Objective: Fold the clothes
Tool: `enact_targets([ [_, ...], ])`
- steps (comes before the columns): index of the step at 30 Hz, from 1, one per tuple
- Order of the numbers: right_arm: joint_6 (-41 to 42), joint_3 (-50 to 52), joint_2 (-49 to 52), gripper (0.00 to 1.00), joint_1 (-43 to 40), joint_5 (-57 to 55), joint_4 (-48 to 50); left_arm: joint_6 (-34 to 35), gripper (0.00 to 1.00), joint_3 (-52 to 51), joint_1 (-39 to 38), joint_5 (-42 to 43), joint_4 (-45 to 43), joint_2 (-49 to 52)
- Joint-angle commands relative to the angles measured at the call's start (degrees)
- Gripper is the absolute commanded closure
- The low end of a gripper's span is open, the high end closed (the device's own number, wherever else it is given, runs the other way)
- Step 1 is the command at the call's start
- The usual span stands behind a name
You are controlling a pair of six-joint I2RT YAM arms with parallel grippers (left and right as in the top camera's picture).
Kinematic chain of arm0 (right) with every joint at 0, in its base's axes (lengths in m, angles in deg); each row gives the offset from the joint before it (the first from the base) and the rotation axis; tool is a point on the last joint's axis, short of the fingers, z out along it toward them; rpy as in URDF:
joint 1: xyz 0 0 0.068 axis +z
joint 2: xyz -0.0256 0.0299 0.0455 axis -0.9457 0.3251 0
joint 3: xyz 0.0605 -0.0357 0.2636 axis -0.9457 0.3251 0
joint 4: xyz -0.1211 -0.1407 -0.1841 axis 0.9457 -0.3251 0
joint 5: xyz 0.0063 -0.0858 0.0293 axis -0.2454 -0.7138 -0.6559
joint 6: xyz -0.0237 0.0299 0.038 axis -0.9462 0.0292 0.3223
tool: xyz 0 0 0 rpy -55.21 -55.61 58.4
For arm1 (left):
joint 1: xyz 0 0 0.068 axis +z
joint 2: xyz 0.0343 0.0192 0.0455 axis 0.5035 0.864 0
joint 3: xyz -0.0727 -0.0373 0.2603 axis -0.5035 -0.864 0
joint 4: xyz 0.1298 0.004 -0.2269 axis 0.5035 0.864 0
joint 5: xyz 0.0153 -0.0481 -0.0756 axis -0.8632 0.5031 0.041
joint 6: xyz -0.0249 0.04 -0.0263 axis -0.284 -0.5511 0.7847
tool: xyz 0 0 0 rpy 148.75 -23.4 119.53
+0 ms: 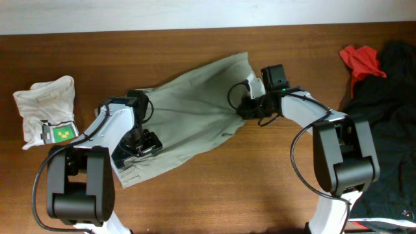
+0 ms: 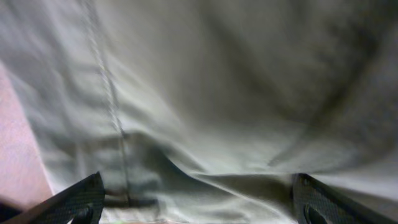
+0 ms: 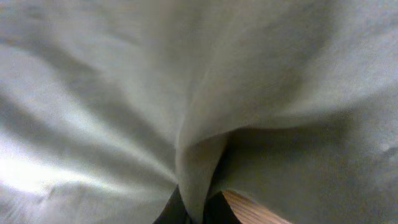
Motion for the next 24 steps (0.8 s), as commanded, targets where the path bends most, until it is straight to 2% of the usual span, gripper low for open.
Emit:
enact_targets([
  [1,8.8,0.2,-2.1,0.96,-4.4,-17.0,-8.9,-3.1,0.05,-0.4,-0.1,0.4,-3.4,-0.7],
  [4,12.6,0.2,-6.8,0.96,-8.9,-22.8,-17.5,-9.1,0.03,-0.3,-0.1,4.7,-4.6,-0.7],
  [5,12.5,0.2,-7.7,0.93,-9.2,-22.8,-19.0,-9.1,0.01,-0.1,-0.1,6.6,-4.6,-0.7],
  [7,12.5,0.2,-8.8,0.63,-9.2,-22.8,-20.1,-10.0,0.01,1.2,0.0,10.6,-4.6,-0.8],
  [10,9.5,-2.0,-12.3,0.50,-9.8,-24.0,-23.0,-11.6,0.01,4.6,0.0,11.1,-3.0,-1.5],
  [11,9.3,-3.5,-13.7,0.38,-10.1,-25.5,-24.5,-11.6,0.01,5.2,0.3,11.1,-2.4,-1.7],
  [13,6.4,-8.1,-17.8,0.28,-10.9,-27.1,-29.1,-11.6,0.01,5.3,2.8,11.1,-0.5,-1.9],
  [15,4.8,-10.2,-21.5,0.03,-11.0,-27.1,-31.6,-12.2,0.01,5.3,6.7,12.1,0.5,-1.9],
  [20,4.7,-10.2,-23.2,0.01,-10.9,-26.4,-34.0,-14.4,0.01,5.3,7.9,14.8,-2.2,-1.9],
  [22,4.7,-10.2,-23.2,0.01,-10.9,-26.4,-34.6,-14.4,0.01,4.5,7.9,23.2,-5.6,-1.9],
  [23,3.0,-10.2,-23.2,0.00,-10.9,-24.5,-35.1,-14.4,0.01,4.5,8.0,26.8,-7.2,-1.9],
  [24,-1.3,-10.2,-23.2,0.03,-10.9,-20.3,-35.7,-14.4,0.01,4.6,8.1,28.1,-9.0,-1.9],
])
